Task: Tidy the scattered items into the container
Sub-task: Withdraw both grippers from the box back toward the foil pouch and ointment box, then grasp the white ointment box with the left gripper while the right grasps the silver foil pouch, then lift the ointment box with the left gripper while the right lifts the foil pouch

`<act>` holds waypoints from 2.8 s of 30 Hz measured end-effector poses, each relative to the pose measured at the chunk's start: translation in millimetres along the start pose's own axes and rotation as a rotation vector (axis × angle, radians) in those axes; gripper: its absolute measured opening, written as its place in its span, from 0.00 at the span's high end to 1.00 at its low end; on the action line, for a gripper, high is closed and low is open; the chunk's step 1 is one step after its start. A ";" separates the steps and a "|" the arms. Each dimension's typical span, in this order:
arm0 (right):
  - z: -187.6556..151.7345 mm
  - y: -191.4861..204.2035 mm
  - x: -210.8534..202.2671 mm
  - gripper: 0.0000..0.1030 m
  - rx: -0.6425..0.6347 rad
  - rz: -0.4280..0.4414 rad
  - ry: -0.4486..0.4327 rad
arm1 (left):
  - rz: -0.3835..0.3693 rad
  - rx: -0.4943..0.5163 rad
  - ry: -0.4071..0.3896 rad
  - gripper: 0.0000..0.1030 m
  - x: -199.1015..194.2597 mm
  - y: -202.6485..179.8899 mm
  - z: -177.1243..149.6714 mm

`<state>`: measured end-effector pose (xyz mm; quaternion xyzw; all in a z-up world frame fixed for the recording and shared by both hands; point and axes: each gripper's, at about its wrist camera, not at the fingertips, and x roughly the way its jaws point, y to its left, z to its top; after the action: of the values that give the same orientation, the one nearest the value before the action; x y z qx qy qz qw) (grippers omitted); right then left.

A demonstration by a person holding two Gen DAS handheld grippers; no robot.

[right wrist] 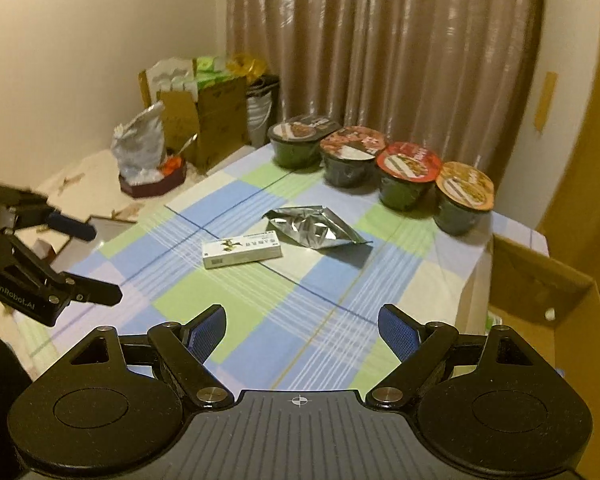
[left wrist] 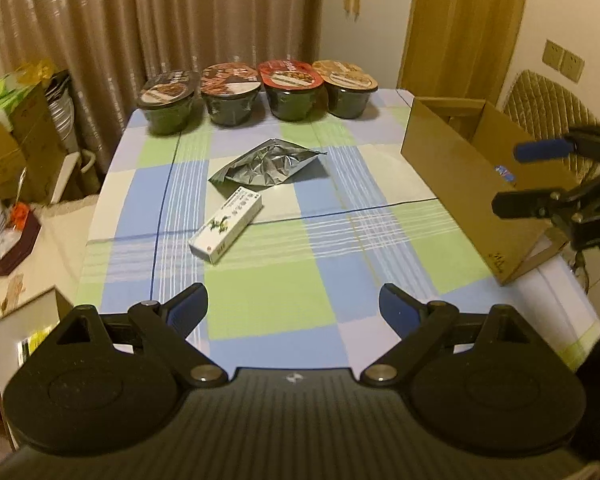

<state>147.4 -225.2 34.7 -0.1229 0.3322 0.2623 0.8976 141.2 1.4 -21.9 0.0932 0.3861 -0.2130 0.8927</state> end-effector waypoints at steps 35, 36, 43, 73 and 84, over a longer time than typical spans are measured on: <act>81.7 -38.3 290.0 0.14 -0.836 0.147 0.275 | -0.131 0.382 0.154 0.23 233.3 87.6 62.0; 81.3 -38.1 295.9 0.14 -0.855 0.148 0.283 | -0.139 0.396 0.163 0.26 237.1 87.8 62.3; 77.2 -28.7 333.3 0.14 -0.999 0.174 0.327 | -0.178 0.538 0.225 0.35 257.1 85.0 59.7; 70.6 -27.6 347.6 0.54 -0.846 0.247 0.551 | -0.267 0.659 0.291 0.67 246.7 66.4 54.5; -8.5 -20.3 238.4 0.57 -0.543 0.171 0.605 | -0.321 0.623 0.336 0.67 186.6 -4.9 -0.5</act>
<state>307.1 -152.6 -128.3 -0.3990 0.5088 0.3659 0.6694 252.7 -60.2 -158.3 0.3320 0.4533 -0.4390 0.7012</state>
